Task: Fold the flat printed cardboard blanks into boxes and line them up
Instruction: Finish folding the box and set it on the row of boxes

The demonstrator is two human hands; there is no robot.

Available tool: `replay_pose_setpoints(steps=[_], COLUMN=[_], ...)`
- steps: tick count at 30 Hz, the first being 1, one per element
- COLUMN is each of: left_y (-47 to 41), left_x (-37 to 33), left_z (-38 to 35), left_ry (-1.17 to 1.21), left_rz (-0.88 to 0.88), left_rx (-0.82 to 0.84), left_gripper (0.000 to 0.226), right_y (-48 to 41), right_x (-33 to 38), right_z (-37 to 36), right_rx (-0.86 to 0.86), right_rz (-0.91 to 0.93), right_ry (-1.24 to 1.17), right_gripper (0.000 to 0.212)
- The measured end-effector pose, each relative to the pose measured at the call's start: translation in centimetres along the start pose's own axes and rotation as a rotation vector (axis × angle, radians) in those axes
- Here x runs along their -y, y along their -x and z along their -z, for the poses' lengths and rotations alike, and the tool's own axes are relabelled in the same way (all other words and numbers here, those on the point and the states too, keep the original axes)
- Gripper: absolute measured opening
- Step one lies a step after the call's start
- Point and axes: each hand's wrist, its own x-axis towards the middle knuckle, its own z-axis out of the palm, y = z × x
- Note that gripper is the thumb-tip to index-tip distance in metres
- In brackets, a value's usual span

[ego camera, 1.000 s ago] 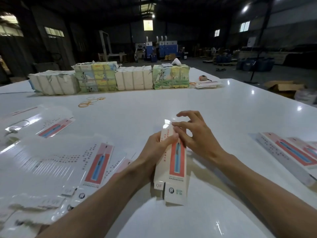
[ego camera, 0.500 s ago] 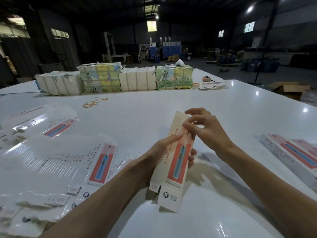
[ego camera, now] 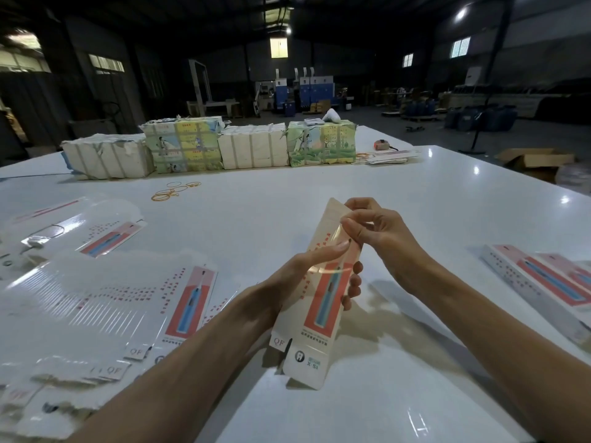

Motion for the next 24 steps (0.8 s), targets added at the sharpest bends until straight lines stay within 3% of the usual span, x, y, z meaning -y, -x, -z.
replay_pose_setpoints(steps=[8,10,13,15,20,24], left_y=[0.6,0.7,0.6,0.4,0.2,-0.3], left_x=[-0.4,-0.3,0.2,0.4,-0.1,-0.3], left_z=[0.0,-0.1,-0.3,-0.3,-0.2,-1.3], left_ry=[-0.043,-0.006,0.144,0.188,0.103,0.108], left_rz=[-0.032,-0.017,-0.004,0.005,-0.021,0.011], left_rx=[0.003,0.014,0.046,0.052,0.047,-0.092], left_gripper=[0.035,0.046,0.075,0.087,0.076,0.068], right_y=[0.0,-0.1,-0.2,-0.3,0.0,-0.2], right_x=[-0.2,-0.3,-0.1,0.1,0.4,0.7], right_z=[-0.2,-0.2,-0.3,-0.3,0.4,0.2], right_rx=[0.037,0.026,0.045,0.055,0.055,0.045], right_rz=[0.029,0.039,0.116,0.104,0.042,0.066], right_ry=[-0.095,-0.004,0.313,0.358,0.09,-0.046], right_gripper=[0.02,0.024,0.03,0.027,0.026,0.023])
